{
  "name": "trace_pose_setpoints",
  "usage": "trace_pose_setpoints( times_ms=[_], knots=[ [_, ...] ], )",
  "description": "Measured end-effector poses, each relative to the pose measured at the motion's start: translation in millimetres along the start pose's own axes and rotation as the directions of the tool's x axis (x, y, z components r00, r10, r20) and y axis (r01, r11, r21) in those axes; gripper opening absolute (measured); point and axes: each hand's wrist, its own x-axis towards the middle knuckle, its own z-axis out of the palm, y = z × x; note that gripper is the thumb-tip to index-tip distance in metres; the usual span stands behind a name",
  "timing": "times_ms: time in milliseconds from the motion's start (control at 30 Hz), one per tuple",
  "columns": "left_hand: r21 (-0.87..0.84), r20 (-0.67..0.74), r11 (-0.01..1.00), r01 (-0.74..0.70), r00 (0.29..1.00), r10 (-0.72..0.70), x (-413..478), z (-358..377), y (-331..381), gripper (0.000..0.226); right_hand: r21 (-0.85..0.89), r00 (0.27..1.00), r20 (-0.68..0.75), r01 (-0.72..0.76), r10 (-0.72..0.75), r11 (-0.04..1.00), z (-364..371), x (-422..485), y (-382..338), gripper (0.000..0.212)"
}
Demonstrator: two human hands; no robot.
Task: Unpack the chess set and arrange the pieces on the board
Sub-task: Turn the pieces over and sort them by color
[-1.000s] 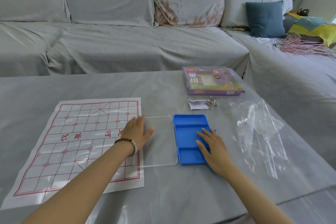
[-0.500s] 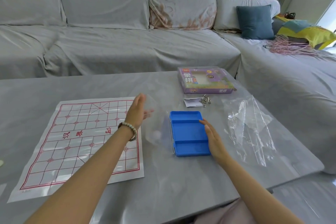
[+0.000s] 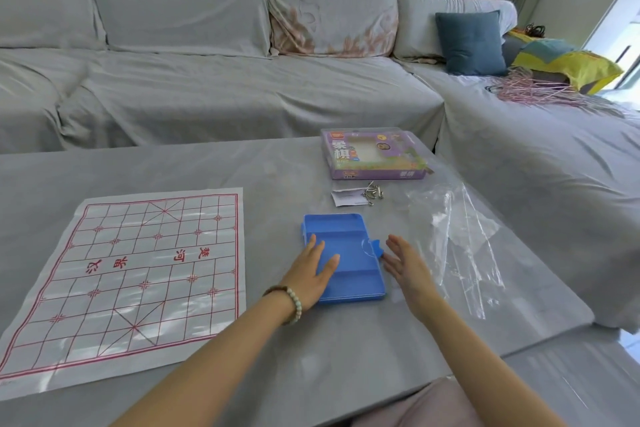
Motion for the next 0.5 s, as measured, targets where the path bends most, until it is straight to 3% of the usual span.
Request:
trace_pose_setpoints(
  times_ms=[100,167,233,300,333,367,400,433,500],
  knots=[
    [-0.051,0.011,0.998,-0.025,1.000,0.026,2,9,15,0.072,-0.199,0.996,0.045,0.080,-0.072,0.977,-1,-1,-6,0.039],
    [0.099,0.073,0.995,-0.030,0.997,0.023,7,17,24,0.084,-0.417,0.964,0.084,0.264,-0.253,0.870,-5,0,-10,0.033],
    [0.282,0.124,0.958,-0.055,0.992,0.020,11,25,30,0.095,-0.507,0.870,0.150,0.476,-0.470,0.719,-13,-6,-18,0.023],
    [0.360,0.117,0.929,-0.083,0.992,0.043,17,30,33,0.098,-0.570,0.713,0.169,0.634,-0.681,0.522,-26,-13,-31,0.020],
    [0.372,0.106,0.923,-0.097,0.993,0.061,20,32,33,0.098,-0.611,0.631,0.163,0.668,-0.758,0.425,-35,-12,-36,0.025],
    [0.375,0.094,0.921,-0.108,0.992,0.078,24,34,33,0.098,-0.655,0.595,0.156,0.660,-0.788,0.369,-46,-7,-40,0.031],
    [0.371,0.081,0.921,-0.116,0.992,0.093,28,37,33,0.098,-0.704,0.638,0.147,0.604,-0.756,0.373,-57,2,-41,0.038],
    [0.367,0.068,0.923,-0.119,0.993,0.101,32,39,34,0.098,-0.759,0.743,0.129,0.500,-0.657,0.416,-69,11,-39,0.045],
    [0.363,0.039,0.924,-0.116,0.993,0.109,39,44,38,0.098,-0.836,0.934,0.094,0.262,-0.344,0.482,-89,30,-23,0.054]
  ],
)
